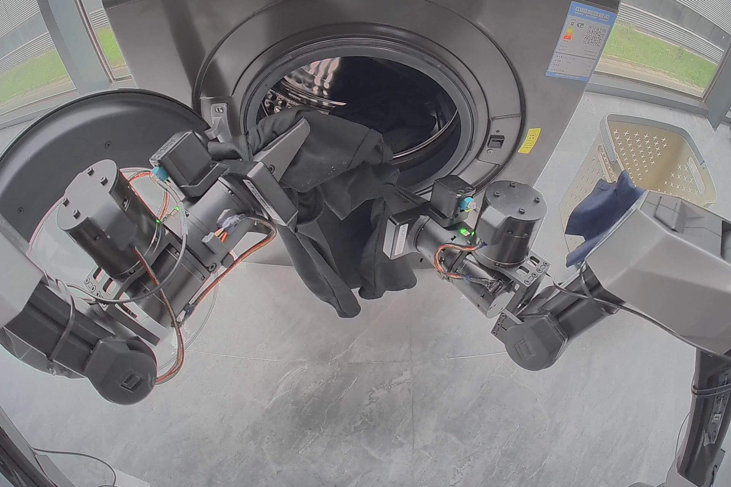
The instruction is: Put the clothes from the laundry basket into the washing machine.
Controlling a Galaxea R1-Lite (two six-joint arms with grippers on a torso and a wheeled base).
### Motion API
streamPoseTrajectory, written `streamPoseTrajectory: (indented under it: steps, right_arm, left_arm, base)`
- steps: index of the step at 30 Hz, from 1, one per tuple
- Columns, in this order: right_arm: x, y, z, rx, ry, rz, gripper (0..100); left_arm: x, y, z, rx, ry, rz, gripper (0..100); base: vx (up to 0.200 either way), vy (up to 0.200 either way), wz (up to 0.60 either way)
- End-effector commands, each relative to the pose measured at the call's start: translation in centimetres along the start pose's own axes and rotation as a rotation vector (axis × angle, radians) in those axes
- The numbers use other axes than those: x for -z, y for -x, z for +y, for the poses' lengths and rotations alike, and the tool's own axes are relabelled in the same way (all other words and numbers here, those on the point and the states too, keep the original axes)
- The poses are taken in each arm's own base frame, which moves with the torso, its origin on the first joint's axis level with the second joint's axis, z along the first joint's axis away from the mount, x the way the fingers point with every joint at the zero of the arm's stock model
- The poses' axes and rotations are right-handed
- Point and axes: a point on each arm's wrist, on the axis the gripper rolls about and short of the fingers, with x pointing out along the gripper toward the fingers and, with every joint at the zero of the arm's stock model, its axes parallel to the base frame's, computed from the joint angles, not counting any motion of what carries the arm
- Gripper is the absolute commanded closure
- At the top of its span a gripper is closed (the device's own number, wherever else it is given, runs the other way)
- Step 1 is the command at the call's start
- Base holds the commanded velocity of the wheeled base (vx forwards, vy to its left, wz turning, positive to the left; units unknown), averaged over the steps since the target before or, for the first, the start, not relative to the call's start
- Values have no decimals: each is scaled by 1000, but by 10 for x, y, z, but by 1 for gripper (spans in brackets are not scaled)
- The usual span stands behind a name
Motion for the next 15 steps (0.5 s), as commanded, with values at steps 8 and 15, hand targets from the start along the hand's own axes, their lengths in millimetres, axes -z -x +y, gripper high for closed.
streamPoseTrajectory:
  steps: [8, 15]
  right_arm:
    - [-21, 9, -8, 19, 0, -34, 100]
    - [-55, 17, -7, 15, -8, -112, 100]
  left_arm:
    - [0, 1, 2, 6, -1, 5, 100]
    - [6, 0, 9, -31, -2, 19, 0]
  base:
    - [0, 0, 0]
    - [0, 0, 0]
